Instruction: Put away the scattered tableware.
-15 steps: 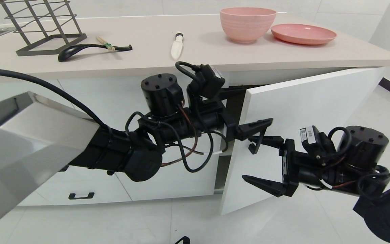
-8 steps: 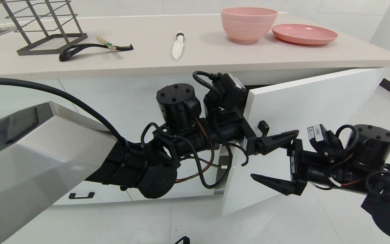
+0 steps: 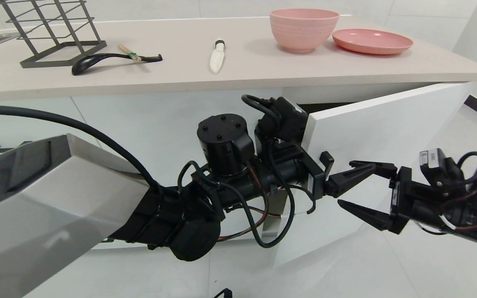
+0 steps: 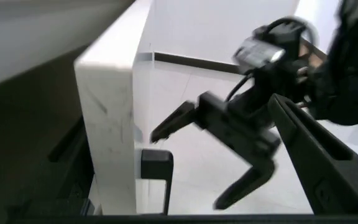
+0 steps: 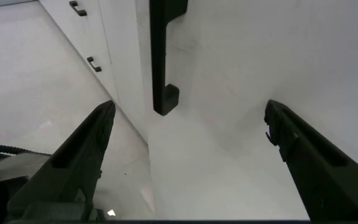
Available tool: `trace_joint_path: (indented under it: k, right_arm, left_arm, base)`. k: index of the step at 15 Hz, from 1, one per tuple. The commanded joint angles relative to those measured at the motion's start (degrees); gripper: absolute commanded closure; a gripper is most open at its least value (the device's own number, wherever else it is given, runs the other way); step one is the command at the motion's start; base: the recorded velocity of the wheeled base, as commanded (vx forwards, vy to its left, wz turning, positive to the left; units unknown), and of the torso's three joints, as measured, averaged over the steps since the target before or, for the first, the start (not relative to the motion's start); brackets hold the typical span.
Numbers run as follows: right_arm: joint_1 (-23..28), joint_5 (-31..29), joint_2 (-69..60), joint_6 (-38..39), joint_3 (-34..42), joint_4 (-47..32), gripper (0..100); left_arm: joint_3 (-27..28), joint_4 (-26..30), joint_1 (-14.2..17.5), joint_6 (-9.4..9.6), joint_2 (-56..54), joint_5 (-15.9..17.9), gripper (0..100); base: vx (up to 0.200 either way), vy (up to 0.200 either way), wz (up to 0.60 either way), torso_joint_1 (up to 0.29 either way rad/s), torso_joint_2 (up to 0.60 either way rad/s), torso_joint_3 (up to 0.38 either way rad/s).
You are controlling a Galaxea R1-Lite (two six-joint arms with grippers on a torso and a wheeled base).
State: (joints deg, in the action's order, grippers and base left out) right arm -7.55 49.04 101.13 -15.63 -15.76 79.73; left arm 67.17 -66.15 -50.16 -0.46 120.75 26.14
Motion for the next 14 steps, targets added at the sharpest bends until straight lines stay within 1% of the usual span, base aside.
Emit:
trace_joint_path:
  k: [1, 3, 4, 5, 6, 8, 9, 11, 13, 14]
  right_arm:
    - [4.0, 0.4, -15.0, 0.0, 9.7, -0.2, 0]
    - [6.4, 0.4, -24.5, 0.0, 15.3, -0.1, 0]
    - [8.2, 0.4, -30.0, 0.2, 15.8, -0.8, 0]
    - [9.7, 0.4, -32.6, 0.1, 14.9, -0.9, 0]
    - [12.8, 0.4, -35.2, 0.1, 11.5, -0.9, 0]
    - [15.8, 0.2, -36.4, 0.1, 4.9, -0.1, 0]
    - [16.8, -0.8, -37.5, 0.1, 2.4, 0.1, 0]
    - [17.1, -2.0, -39.3, 0.2, -1.5, 0.1, 0]
    - [17.3, -3.3, -40.8, 0.7, -5.0, 0.1, 0]
    - [17.7, -4.0, -41.1, 0.7, -5.4, 0.1, 0]
  left_arm:
    - [-1.9, -2.3, 0.1, -0.24, 0.5, -1.2, 0]
    - [-3.7, -5.4, 0.0, -0.24, 1.7, -1.2, 0]
    - [-3.9, -6.1, 0.1, -0.33, 1.9, -1.3, 0]
    - [-4.0, -6.3, 0.0, -0.33, 2.1, -1.3, 0]
    - [-4.0, -6.8, -0.5, -0.33, 1.9, -1.3, 0]
    - [-5.2, -7.1, -2.0, -0.59, 1.5, -1.4, 0]
    - [-6.3, -7.1, -3.0, -1.21, 1.3, -1.9, 0]
    - [-7.7, -7.2, -4.9, -2.0, 1.5, -3.1, 0]
    - [-7.8, -7.1, -6.4, -2.09, 1.9, -3.4, 0]
    - [-7.7, -7.2, -7.1, -2.09, 2.2, -3.4, 0]
  base:
    - [0.0, 0.0, 0.0, 0.0, 0.0, 0.0]
    - [0.0, 0.0, 0.0, 0.0, 0.0, 0.0]
    - [0.0, 0.0, 0.0, 0.0, 0.0, 0.0]
    - [0.0, 0.0, 0.0, 0.0, 0.0, 0.0]
    - [0.0, 0.0, 0.0, 0.0, 0.0, 0.0]
    - [0.0, 0.0, 0.0, 0.0, 0.0, 0.0]
    - [0.0, 0.0, 0.0, 0.0, 0.0, 0.0]
    - [0.0, 0.0, 0.0, 0.0, 0.0, 0.0]
    - [0.0, 0.0, 0.0, 0.0, 0.0, 0.0]
    - [0.0, 0.0, 0.0, 0.0, 0.0, 0.0]
